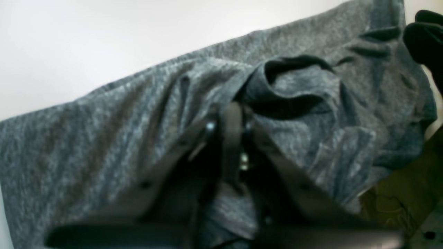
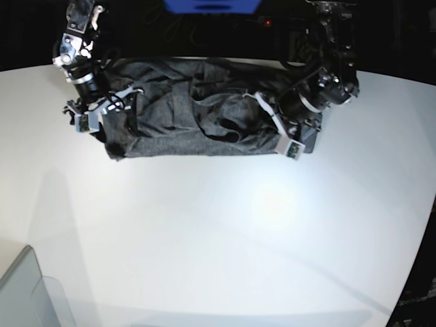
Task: Layout the t-shirt on the table in an organized manner, then fold the t-shirt properly
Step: 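Press and adjust the folded end with the left gripper, then move the left gripper to the folded end and grasp its edge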
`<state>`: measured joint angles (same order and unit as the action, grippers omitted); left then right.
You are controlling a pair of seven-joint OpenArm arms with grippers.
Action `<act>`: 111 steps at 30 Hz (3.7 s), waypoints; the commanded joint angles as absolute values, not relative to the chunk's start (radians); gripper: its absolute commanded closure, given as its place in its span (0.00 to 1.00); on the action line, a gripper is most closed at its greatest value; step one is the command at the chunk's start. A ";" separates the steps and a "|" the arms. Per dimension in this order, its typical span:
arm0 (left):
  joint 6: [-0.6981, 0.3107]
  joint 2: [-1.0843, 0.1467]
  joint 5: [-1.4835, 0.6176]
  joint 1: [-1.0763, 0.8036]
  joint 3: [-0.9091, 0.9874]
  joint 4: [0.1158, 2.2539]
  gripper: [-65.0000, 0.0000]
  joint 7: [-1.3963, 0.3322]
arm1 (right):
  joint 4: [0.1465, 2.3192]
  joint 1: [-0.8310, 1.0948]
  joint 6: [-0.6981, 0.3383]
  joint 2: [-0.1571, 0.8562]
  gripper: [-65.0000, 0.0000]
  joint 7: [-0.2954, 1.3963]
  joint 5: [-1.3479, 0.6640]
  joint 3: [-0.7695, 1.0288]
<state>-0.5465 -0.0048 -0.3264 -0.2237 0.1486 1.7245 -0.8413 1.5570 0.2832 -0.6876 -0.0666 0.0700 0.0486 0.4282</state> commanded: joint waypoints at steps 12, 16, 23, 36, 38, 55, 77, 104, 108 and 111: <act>-0.550 0.016 -0.338 -0.153 -0.044 1.811 1.00 -0.825 | 1.567 0.278 -0.698 -0.064 0.29 0.042 0.033 0.429; -0.550 0.007 -0.338 -0.157 -0.048 1.821 0.99 -0.825 | 1.569 0.278 -0.698 -0.064 0.29 0.042 0.033 0.429; -0.550 -0.042 -0.340 -0.179 0.134 1.848 0.86 -0.865 | 1.573 0.280 -0.698 -0.064 0.29 0.042 0.033 0.429; -0.550 -0.041 -0.338 -0.205 0.180 1.782 0.56 -0.898 | 1.567 0.277 -0.698 -0.064 0.29 0.042 0.033 0.390; -0.550 -0.041 -0.338 -0.200 0.165 1.761 0.56 -0.898 | 1.567 0.278 -0.698 -0.064 0.29 0.042 0.033 0.383; -0.550 -0.041 -0.346 -0.168 0.073 1.712 1.00 -0.897 | 1.567 0.278 -0.698 -0.064 0.29 0.042 0.035 0.380; -0.550 -0.001 -0.349 -0.124 -0.094 1.716 0.91 -0.908 | 1.575 0.288 -0.698 -0.062 0.29 0.044 0.038 0.383; -0.558 -0.251 -0.699 -0.160 0.430 1.601 0.33 -0.908 | 1.670 0.291 -0.698 -0.136 0.28 0.295 0.033 0.535; -0.558 -0.251 -0.699 -0.180 0.453 1.596 0.33 -0.900 | 1.670 0.311 -0.698 -0.157 0.28 0.317 0.033 0.535; -0.559 -0.251 -0.699 -0.186 0.453 1.596 0.33 -0.898 | 1.662 0.325 -0.698 -0.157 0.28 0.317 0.033 0.535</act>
